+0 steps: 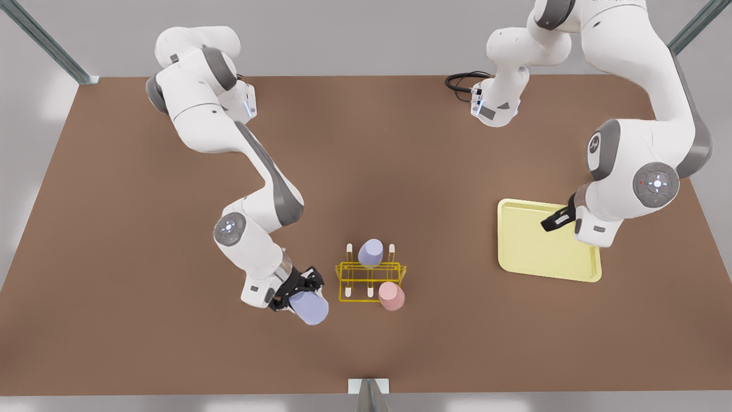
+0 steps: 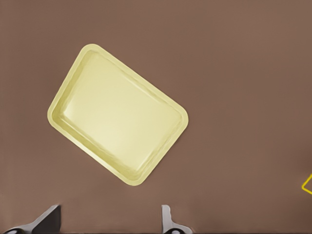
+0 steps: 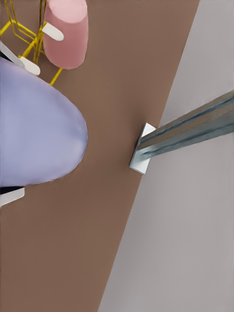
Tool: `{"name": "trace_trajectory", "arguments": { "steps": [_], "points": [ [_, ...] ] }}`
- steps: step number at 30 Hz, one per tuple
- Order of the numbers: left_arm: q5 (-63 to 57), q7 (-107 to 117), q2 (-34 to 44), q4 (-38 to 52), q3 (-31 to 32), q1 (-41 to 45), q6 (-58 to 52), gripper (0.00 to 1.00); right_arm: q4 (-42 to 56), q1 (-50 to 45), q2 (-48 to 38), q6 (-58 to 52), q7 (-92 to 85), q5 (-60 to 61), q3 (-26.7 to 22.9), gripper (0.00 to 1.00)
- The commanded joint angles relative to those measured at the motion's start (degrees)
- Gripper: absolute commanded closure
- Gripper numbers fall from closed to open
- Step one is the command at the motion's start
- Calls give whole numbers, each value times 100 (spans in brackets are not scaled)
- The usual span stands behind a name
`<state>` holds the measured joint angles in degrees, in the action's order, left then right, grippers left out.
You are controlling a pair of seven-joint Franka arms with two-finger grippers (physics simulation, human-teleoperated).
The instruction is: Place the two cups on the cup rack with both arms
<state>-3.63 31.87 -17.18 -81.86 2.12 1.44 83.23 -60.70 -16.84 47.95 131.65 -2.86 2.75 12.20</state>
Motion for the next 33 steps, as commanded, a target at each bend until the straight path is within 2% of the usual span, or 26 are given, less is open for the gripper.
{"name": "trace_trajectory", "arguments": {
  "steps": [1,5,7,8,33],
  "points": [
    [143,-4294,4,-110,-1,-285,-632,0,32,-74,4,80,681,7,2,14],
    [266,-4286,74,-189,43,-390,-632,0,23,-224,48,168,672,24,2,14],
    [275,-4295,812,-1234,51,-452,334,0,6,-285,48,159,664,33,28,14],
    [275,-4295,909,-1367,104,-461,484,0,-3,-285,48,159,672,24,125,14],
    [556,-4268,742,-1332,183,-584,396,0,-223,-505,145,106,664,-37,213,12]
  ]
}}
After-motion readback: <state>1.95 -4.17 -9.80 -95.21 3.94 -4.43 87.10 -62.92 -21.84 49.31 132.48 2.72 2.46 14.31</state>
